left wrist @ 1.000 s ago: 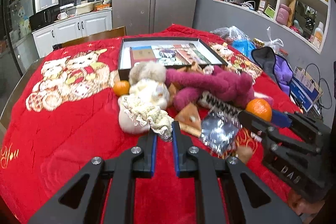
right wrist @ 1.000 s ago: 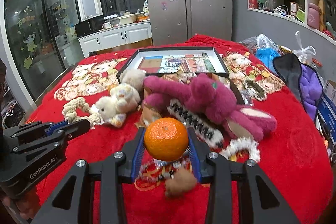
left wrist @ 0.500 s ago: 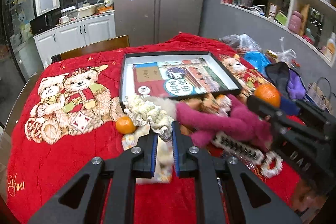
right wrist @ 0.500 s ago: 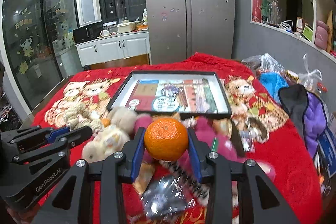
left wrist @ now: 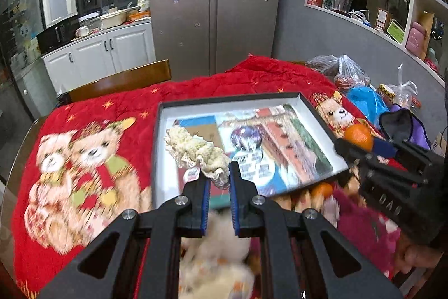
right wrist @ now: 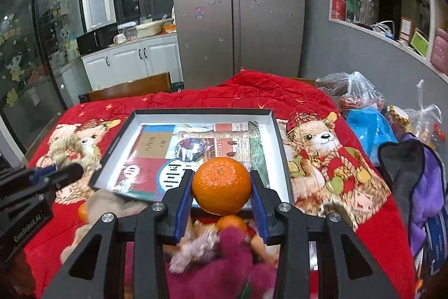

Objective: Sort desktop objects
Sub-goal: 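Carry the orange and cream scrunchie with both tools over the framed tray, then lower and release the orange and scrunchie into the tray with both tools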

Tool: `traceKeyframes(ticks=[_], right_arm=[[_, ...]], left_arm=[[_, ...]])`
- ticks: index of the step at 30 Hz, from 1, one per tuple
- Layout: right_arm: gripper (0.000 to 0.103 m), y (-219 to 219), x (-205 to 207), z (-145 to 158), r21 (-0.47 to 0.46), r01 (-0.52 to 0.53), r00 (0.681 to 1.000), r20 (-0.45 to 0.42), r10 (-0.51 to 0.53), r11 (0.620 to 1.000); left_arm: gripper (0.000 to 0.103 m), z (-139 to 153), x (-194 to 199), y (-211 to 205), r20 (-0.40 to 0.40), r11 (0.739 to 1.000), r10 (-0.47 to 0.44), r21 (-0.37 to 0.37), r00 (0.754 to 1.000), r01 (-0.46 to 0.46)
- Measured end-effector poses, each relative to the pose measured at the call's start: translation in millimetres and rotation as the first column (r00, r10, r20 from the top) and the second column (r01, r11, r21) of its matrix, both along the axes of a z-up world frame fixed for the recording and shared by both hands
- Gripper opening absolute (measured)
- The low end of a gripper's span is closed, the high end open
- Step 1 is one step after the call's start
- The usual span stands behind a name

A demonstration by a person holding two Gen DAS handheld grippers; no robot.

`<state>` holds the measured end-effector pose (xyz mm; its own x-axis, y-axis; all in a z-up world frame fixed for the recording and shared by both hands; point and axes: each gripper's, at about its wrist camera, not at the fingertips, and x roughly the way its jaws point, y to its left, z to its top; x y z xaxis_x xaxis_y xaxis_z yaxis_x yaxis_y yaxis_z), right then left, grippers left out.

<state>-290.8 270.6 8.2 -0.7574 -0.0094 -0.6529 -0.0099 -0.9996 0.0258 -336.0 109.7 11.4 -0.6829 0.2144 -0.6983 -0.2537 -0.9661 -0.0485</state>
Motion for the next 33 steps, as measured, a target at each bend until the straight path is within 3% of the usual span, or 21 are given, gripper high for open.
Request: traceKeyframes(ticks=[7, 13, 19, 23, 33], right_arm=[[0.039, 7, -53, -9, 0.025, -0.023, 0.999, 0.040, 0.022, 0.999], [0.039, 14, -85, -13, 0.021, -0.028, 0.998, 0.049, 0.027, 0.999], [0.039, 21, -99, -33, -0.026, -0.057, 0.990, 0.124, 0.060, 0.998], [0.039, 26, -106, -43, -0.050, -0.045, 0.984, 0.168, 0.052, 0.998], [0.039, 12, -106, -50, 0.038, -0.065, 0.981, 0.186, 0.056, 0.997]], left_arm=[[0.013, -20, -64, 20, 0.044, 0.999, -0.009, 0.033, 0.999, 0.007], [0.013, -50, -92, 19, 0.093, 1.000, 0.009, 0.021, 0.996, -0.011], [0.013, -73, -99, 17, 0.106, 0.999, 0.000, -0.040, 0.994, 0.004], [0.013, -81, -105, 16, 0.147, 1.000, -0.016, -0.006, 0.989, 0.017], [0.013, -78, -98, 26, 0.132, 0.998, -0.041, -0.031, 0.990, 0.045]])
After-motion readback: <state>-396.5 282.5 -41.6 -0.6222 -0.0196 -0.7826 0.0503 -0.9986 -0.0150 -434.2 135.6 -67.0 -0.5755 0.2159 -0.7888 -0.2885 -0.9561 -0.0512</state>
